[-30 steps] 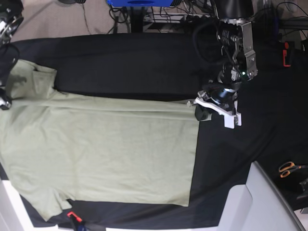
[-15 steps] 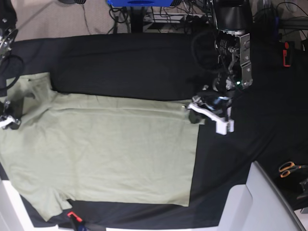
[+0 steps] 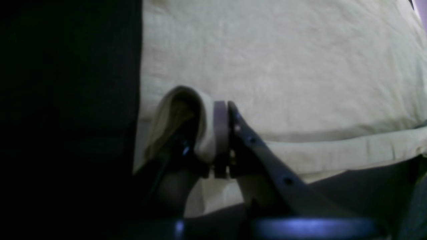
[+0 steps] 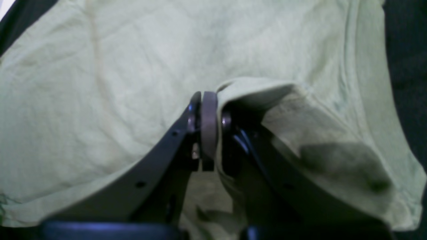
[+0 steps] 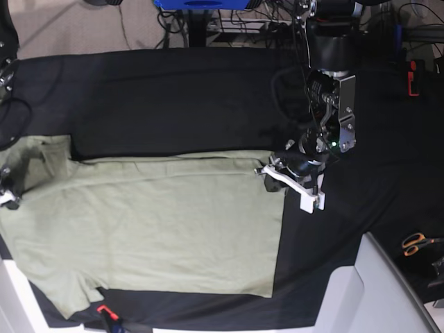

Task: Fold the T-shirt properly
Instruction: 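Drag the held shirt edge with the left gripper, then release, then lower the right gripper and grasp the shirt near the sleeve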

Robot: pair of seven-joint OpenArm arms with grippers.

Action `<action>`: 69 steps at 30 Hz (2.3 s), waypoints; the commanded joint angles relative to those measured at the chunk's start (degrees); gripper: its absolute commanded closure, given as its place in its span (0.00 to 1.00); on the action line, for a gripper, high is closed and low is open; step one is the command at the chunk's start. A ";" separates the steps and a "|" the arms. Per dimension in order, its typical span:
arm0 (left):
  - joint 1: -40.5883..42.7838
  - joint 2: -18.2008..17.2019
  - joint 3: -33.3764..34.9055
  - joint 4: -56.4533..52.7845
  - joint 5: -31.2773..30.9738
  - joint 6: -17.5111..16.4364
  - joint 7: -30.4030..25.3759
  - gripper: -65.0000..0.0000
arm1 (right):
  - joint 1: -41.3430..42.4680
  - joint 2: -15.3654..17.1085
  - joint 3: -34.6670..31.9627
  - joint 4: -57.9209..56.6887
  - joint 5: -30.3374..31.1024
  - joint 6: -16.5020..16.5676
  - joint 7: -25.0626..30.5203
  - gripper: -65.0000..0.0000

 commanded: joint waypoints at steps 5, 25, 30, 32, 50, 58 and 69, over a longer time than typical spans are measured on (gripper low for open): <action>-3.43 -0.10 0.02 0.66 -0.78 -0.67 -1.14 1.00 | 1.44 1.37 0.20 0.86 0.88 0.40 1.81 1.00; 0.26 -0.19 -14.31 12.35 -11.32 -0.93 -0.70 0.62 | -6.56 -0.38 1.87 14.40 1.32 0.40 4.80 0.22; 13.10 -5.29 -11.67 22.55 -19.32 -0.93 -0.88 0.42 | -17.11 -10.05 15.93 34.53 1.32 0.58 -7.94 0.21; 15.38 -7.31 -7.98 22.55 -19.32 -0.93 -0.96 0.42 | -19.49 -13.13 17.95 38.92 1.24 0.58 -10.58 0.21; 32.26 -16.89 -5.43 22.55 -19.32 -0.93 -1.05 0.42 | -16.85 -13.48 23.58 16.77 1.24 0.84 -4.25 0.21; 33.14 -16.72 -5.34 22.55 -19.24 -0.93 -1.05 0.42 | -15.97 -11.90 23.49 13.96 1.15 0.84 -4.16 0.22; 32.88 -15.58 -5.43 22.55 -19.24 -0.93 -1.05 0.42 | -16.23 -12.08 16.37 13.69 1.15 0.84 -4.16 0.28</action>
